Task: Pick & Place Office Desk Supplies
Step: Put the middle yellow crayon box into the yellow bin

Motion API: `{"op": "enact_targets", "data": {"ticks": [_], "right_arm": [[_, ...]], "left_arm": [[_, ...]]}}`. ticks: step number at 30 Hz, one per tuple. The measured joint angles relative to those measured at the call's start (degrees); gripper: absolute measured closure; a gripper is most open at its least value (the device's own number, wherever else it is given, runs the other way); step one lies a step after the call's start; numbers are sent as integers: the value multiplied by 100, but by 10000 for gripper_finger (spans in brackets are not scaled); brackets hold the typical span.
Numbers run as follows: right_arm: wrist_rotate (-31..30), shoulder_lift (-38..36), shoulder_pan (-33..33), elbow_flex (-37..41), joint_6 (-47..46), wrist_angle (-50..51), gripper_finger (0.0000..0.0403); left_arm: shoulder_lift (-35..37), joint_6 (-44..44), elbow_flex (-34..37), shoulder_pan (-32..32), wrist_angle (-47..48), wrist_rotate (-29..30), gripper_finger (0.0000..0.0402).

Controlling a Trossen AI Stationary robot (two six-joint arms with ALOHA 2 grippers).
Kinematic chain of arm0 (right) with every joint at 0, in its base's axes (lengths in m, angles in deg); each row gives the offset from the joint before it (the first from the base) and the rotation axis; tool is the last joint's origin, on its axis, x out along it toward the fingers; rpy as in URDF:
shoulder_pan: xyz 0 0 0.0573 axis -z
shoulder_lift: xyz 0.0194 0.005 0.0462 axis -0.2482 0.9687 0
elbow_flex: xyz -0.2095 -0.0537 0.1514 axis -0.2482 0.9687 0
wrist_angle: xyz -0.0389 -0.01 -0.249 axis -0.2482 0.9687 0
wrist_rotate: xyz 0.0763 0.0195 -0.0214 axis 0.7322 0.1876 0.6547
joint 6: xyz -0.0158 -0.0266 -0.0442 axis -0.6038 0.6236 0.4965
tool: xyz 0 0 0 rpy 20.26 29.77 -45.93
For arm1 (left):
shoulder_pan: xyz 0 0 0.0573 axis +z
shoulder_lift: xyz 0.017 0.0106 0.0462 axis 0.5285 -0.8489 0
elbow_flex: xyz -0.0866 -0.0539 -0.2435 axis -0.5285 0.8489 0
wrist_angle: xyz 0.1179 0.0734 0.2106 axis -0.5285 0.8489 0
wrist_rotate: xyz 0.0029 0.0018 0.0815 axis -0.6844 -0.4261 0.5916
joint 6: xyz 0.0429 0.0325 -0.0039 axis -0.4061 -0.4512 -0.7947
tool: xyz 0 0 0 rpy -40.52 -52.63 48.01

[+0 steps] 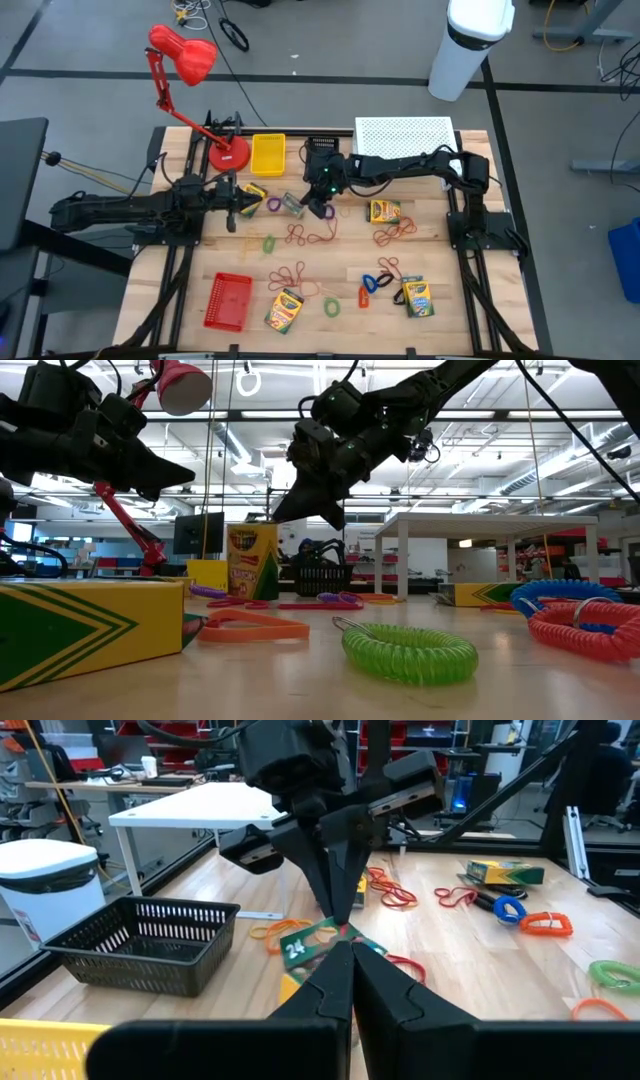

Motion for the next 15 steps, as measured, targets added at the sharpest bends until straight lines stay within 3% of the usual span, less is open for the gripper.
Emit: {"op": "enact_targets", "data": {"ticks": [15], "right_arm": [[-435,0,0,0,143,-22,316]], "left_arm": [[1,103,0,0,-4,130,394]]}}
